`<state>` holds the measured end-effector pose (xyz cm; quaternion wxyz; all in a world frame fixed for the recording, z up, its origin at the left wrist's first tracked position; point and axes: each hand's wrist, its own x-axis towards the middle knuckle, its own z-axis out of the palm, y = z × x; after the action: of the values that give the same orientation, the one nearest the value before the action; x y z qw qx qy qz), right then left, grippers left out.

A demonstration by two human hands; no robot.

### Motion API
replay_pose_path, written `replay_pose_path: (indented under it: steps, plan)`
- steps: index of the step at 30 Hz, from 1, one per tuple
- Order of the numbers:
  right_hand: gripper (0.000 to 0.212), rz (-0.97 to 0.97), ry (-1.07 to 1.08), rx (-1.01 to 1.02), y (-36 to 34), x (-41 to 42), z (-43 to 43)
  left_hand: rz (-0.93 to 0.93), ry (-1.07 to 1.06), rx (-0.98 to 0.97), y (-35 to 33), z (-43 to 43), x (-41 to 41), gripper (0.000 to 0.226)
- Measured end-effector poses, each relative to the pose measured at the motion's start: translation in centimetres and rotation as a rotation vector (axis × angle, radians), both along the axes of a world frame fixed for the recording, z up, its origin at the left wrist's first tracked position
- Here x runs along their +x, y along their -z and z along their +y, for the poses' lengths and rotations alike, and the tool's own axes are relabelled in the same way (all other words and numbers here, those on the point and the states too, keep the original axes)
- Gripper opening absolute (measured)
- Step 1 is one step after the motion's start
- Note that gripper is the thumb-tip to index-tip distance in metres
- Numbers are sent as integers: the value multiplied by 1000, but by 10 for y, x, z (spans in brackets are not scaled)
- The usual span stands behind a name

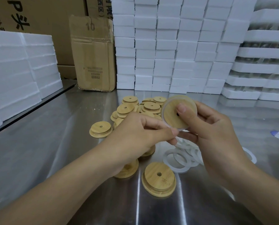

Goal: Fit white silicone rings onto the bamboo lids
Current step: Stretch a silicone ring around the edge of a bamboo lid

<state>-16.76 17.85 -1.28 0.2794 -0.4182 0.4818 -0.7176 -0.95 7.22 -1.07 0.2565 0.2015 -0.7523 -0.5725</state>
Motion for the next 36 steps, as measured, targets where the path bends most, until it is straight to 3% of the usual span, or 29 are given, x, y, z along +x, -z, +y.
replay_pose_path:
  steps: [11, 21, 36]
  plan:
    - [28, -129, 18, 115, -3, -4, 3, -9, 7, -20, 5, 2, -5, 15]
    - [30, -23, 3, 134, -4, -5, 0, 41, -59, -36, 7, -5, -2, 21]
    - [33, -113, -27, 122, -6, -6, 1, 145, -75, 108, 5, -2, -3, 18]
